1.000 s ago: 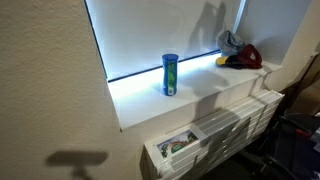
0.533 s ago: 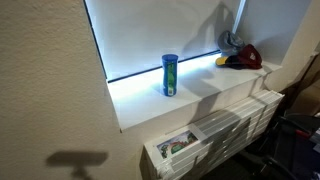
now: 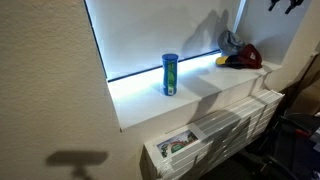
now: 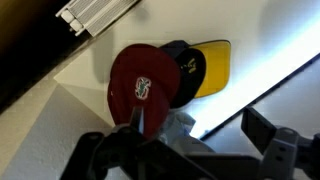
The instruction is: Get the maroon cap and put it on the blue canister
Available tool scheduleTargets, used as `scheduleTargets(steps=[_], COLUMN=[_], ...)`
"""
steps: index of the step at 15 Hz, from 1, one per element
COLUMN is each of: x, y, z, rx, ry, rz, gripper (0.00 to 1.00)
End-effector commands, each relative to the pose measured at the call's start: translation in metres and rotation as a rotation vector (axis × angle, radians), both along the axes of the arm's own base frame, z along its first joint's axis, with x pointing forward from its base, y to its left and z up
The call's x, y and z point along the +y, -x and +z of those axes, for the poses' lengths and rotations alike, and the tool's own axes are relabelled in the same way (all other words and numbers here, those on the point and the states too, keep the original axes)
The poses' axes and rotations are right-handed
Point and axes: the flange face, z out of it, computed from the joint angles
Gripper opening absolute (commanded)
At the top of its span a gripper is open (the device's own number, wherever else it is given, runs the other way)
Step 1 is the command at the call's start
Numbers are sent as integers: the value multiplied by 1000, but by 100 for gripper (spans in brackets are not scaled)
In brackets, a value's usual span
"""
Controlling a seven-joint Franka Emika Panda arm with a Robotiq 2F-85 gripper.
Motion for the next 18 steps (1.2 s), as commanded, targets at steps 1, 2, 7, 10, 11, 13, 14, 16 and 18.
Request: scheduleTargets(steps=[1,2,7,10,11,13,14,16,18], x=[-10,-13,-25,-35,-36,-42,-48,-60,-77], y=[-23,-27,-15,-7,-9,-17,-20,-22,-21], z=[-68,-83,-124,-138,-135,-141,-146,-155,-168], rx=[157,197,308,344,309,188,143,45,-36], ry=[34,54,54,54,61,55,61,80,119], rz=[-64,-97,-145,-164,-173,-275,-307,-380,-464], gripper=[100,100,100,100,100,100,100,100,100])
